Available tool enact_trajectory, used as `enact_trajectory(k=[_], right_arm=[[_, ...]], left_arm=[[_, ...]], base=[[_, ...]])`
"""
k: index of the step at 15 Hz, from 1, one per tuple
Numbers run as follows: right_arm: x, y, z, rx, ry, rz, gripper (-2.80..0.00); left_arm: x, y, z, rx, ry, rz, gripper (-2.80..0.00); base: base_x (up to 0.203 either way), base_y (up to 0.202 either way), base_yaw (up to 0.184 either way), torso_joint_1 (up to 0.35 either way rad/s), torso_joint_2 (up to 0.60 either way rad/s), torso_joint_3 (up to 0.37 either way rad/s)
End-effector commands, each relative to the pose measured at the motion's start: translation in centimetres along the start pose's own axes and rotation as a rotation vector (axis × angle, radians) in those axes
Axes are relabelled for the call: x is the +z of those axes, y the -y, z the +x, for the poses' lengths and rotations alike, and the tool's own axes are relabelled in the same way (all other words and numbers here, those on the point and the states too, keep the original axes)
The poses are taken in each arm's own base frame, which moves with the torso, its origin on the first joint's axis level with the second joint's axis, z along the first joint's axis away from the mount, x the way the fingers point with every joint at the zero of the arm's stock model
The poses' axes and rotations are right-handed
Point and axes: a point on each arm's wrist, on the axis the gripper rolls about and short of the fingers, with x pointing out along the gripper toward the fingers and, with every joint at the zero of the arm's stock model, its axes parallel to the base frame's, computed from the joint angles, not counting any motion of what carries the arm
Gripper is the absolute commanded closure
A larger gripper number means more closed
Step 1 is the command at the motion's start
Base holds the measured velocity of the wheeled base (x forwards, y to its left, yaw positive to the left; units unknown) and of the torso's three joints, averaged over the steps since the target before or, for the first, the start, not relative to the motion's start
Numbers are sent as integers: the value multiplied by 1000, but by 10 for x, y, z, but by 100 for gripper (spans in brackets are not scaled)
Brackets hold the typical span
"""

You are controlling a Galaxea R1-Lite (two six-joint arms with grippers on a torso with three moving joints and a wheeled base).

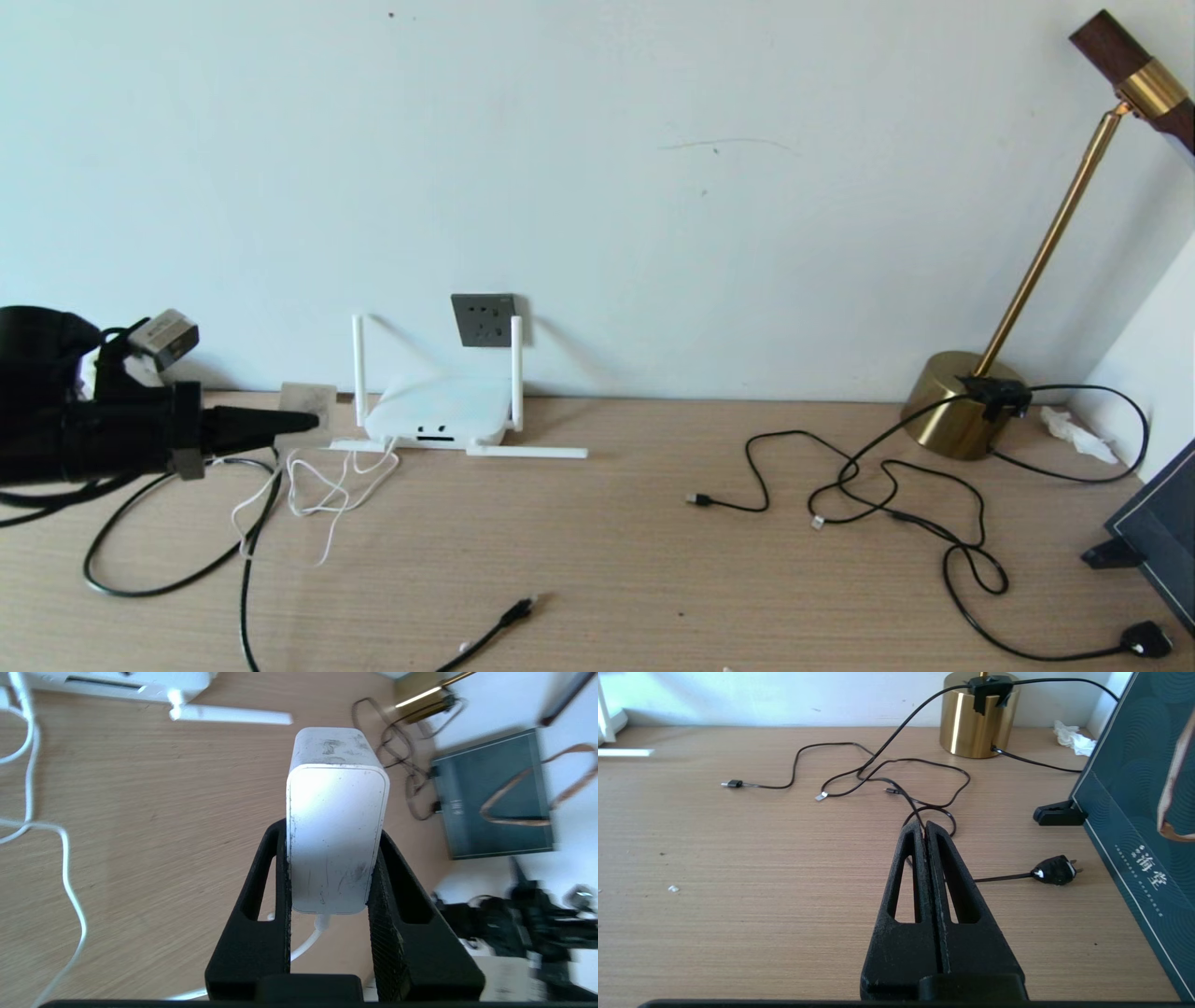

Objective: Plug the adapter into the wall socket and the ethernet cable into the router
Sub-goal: Align plug and socket

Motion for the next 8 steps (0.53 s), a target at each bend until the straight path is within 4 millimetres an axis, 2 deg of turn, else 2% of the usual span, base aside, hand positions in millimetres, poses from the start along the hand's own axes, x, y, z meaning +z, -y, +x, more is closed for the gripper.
enact_trajectory(k=[1,3,7,8], right_arm=[[0,0,0,0,-2,0,0],[0,0,0,0,0,0,0],[0,0,0,0,-2,0,0],[0,0,0,0,-2,0,0]], left_arm=[[-7,3,24,103,66,210,0],[-5,4,62,201,187,371,0],[-19,-19,162,358,409,394,0],[-19,-17,180,388,468,414,0]], base=[[0,0,0,0,0,0],[0,0,0,0,0,0],[0,0,0,0,0,0],[0,0,0,0,0,0]])
